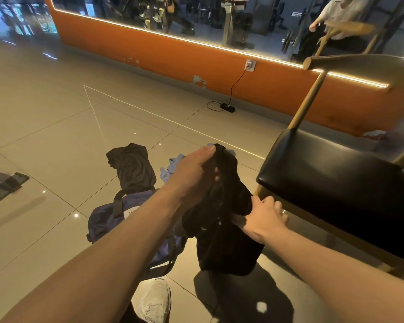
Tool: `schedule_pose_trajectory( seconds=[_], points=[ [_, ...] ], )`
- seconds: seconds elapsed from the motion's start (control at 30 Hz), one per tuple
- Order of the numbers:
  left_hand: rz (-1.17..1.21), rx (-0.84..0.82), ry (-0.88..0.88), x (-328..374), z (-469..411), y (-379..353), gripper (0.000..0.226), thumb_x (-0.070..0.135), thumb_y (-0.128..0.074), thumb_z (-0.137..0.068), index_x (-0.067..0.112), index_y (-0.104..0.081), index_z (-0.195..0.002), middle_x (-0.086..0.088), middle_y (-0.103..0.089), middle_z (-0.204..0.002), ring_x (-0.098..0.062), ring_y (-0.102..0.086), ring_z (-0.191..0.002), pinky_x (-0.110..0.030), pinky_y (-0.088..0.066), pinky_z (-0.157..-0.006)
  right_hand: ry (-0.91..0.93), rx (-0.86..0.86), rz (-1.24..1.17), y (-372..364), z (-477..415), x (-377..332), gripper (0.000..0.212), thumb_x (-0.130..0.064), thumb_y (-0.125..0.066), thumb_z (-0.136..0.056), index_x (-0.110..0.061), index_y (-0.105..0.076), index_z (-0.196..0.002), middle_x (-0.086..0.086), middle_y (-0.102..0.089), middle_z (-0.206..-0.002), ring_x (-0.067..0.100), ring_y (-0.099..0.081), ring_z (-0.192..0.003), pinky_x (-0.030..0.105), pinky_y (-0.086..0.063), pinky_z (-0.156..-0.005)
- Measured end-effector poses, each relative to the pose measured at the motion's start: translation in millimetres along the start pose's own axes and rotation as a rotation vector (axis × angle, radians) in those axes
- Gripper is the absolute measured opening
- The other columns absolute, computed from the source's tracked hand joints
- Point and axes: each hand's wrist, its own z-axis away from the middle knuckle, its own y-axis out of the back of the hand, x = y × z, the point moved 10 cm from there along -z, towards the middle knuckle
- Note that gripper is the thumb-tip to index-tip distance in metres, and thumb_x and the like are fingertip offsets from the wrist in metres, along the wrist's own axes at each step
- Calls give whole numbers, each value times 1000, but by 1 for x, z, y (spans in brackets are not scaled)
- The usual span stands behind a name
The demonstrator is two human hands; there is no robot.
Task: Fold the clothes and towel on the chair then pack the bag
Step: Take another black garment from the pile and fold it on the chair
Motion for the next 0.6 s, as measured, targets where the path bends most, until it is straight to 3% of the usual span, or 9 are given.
schedule_pose_trajectory(
  seconds=[0.1, 0.17, 0.23, 0.33, 0.47, 0.6],
  points=[
    [-4, -40, -11, -1, 1, -8, 26, 27, -44, -106, 5, -59, -109, -4, -71, -96, -16, -69, -89, -31, -51, -84, 42, -37, -135, -18, -2, -10, 62, -41, -71, -81, -31, -40, -134, 6, -38, -139, 31, -36, -130, 46, -41, -107],
    [-43, -54, -13, -2, 3, -13, 25, 24, -40, -108, 12, -60, -100, 0, -72, -88, -12, -70, -83, -28, -51, -80, 0, -66, -382, -29, -5, -11, 37, -33, -69, -82, -31, -54, -116, 3, -52, -122, 29, -50, -118, 46, -50, -100],
    [-68, -66, -23, 0, 5, -14, 24, 24, -39, -109, 11, -58, -101, 2, -71, -82, -9, -69, -76, -24, -53, -72, -53, -112, -539, -37, -11, -6, 10, -20, -62, -90, -20, -64, -100, 6, -64, -105, 28, -63, -103, 46, -56, -92],
    [-47, -58, -57, 11, 5, -8, 26, 23, -37, -109, 5, -56, -109, -2, -73, -89, -10, -70, -78, -23, -54, -69, -132, -139, -585, -37, -20, 10, 14, -15, -55, -99, -19, -63, -89, 8, -67, -97, 24, -67, -89, 41, -61, -84],
    [-7, 46, -104, 24, 0, 14, 32, 23, -38, -109, 4, -63, -106, -9, -72, -102, -20, -60, -90, -32, -45, -81, -338, -254, -1057, -40, -12, 25, 14, -12, -51, -103, -11, -61, -114, 17, -62, -108, 21, -65, -87, 32, -60, -69],
    [13, 242, -73, 21, -5, 47, 31, 26, -45, -107, 7, -69, -105, -12, -67, -105, -21, -64, -94, -30, -49, -82, -446, -306, -1461, -25, 1, 18, 25, -11, -42, -107, -15, -53, -130, 8, -64, -103, 27, -68, -93, 52, -53, -95]
  ],
)
